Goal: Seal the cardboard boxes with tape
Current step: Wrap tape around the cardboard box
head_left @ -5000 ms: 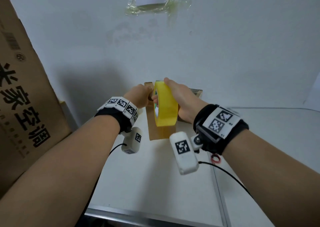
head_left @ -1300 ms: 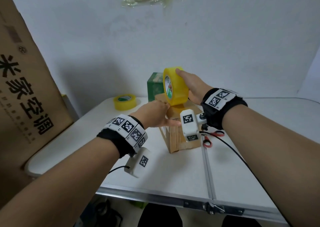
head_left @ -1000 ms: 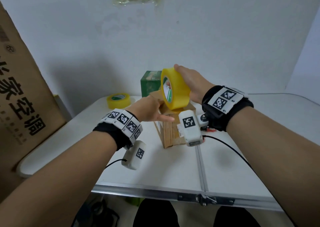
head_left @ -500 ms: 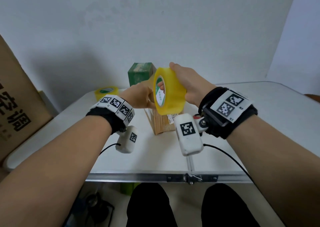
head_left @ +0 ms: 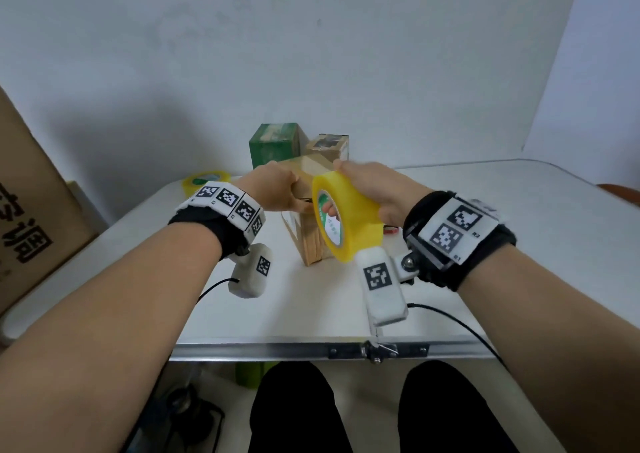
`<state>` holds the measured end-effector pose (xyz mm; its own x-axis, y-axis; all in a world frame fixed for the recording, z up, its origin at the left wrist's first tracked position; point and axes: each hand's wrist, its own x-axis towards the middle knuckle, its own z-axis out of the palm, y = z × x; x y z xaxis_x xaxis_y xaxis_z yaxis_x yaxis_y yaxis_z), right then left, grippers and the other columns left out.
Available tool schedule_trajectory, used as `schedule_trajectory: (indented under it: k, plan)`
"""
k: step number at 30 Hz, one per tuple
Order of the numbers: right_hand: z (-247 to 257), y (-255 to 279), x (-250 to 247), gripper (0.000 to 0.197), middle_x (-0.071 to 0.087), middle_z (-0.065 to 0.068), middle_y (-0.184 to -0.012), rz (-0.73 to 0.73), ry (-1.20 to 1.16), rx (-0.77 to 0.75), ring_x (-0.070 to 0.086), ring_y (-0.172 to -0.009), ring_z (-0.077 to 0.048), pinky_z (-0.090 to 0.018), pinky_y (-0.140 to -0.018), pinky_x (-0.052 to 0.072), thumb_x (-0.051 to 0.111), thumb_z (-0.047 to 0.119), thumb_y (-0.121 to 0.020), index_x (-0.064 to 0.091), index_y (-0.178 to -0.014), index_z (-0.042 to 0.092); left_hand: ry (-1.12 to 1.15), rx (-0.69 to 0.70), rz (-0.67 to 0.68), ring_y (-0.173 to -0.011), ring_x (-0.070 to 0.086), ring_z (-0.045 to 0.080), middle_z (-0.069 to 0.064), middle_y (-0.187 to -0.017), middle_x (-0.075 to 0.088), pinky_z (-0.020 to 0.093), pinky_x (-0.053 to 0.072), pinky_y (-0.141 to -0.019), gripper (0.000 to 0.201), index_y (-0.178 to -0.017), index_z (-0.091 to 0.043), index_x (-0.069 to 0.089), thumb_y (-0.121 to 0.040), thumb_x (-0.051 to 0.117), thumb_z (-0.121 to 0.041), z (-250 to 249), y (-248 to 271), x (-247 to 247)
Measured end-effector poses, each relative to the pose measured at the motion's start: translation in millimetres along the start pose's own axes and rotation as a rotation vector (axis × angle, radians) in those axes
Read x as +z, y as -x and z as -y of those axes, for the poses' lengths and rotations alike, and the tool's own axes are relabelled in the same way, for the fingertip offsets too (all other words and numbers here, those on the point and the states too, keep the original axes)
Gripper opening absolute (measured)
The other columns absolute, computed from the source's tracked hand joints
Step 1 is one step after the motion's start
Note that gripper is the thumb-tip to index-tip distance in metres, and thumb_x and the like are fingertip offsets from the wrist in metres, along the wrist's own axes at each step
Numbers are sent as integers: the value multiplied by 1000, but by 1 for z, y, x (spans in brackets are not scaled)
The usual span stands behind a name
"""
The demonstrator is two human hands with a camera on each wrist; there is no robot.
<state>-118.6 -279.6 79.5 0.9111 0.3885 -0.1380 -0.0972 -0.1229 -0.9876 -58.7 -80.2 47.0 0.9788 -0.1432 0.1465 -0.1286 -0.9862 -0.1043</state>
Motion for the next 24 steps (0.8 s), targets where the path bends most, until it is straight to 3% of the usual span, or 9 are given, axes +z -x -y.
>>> schedule_trajectory:
  k: [2, 4, 7, 13, 17, 20, 21, 22, 24]
  plan:
    - [-14, -1, 2, 47, 67, -14, -57, -2, -19, 21, 64, -47, -20, -26, -51, 57, 37, 33, -106, 53, -119, -9, 6, 3, 13, -80, 56, 20, 2, -87, 60, 32, 46, -72, 55, -96, -13, 60, -77, 64, -65, 0, 2, -1]
    - [-26, -2, 2, 46, 67, -12, -53, -12, -16, 38, 64, -44, -17, -24, -50, 56, 36, 33, -106, 49, -129, -5, -8, -1, 31, -83, 54, 21, 0, -89, 57, 30, 41, -70, 56, -98, -17, 58, -77, 61, -68, -1, 3, -3]
    - [-40, -4, 0, 49, 68, -12, -56, -14, -1, 40, 64, -47, -18, -26, -55, 57, 36, 34, -106, 48, -131, -7, -51, 4, 36, -81, 54, 20, 1, -89, 58, 31, 40, -68, 62, -94, -17, 56, -76, 56, -76, -2, 3, -5]
    - [-75, -18, 3, 57, 71, -19, -73, -30, 6, 86, 68, -62, -25, -37, -81, 57, 35, 39, -104, 43, -135, -8, -45, 8, 36, -67, 50, 11, -7, -72, 50, 29, 35, -57, 74, -96, -15, 56, -72, 50, -84, 1, 1, -4]
    - [-72, -20, -3, 52, 69, -18, -72, 16, 43, 130, 65, -62, -25, -33, -70, 57, 35, 36, -105, 48, -129, -9, -13, -6, 30, -65, 49, 8, -7, -71, 51, 27, 34, -56, 71, -101, -12, 57, -75, 52, -79, 0, 0, -1]
    - [-62, -19, -5, 47, 69, -17, -71, 42, 65, 167, 67, -58, -22, -32, -64, 58, 34, 33, -106, 47, -128, -7, 6, -29, 62, -78, 51, 15, -6, -83, 53, 30, 38, -66, 73, -114, -14, 54, -78, 51, -77, -3, 1, -2]
    - [-61, -21, -4, 46, 69, -20, -83, 20, 84, 157, 69, -67, -24, -35, -69, 58, 36, 32, -105, 46, -131, -5, 13, -36, 93, -84, 51, 17, -3, -93, 56, 30, 39, -70, 73, -118, -14, 53, -79, 52, -76, -2, 0, -3]
    - [-60, -25, -3, 48, 67, -23, -104, -1, 129, 132, 69, -86, -29, -40, -82, 58, 38, 34, -104, 45, -135, -2, 25, -37, 126, -91, 52, 18, 1, -106, 59, 31, 40, -75, 74, -122, -14, 50, -79, 54, -74, -3, -1, -3]
    - [-60, -34, -2, 57, 48, -22, -142, -95, 323, 89, 53, -124, -35, -46, -106, 43, 43, 39, -101, 39, -144, 2, 119, -48, 218, -112, 51, 23, 6, -134, 51, 33, 42, -91, 82, -137, -11, 40, -80, 62, -66, -1, -2, -2]
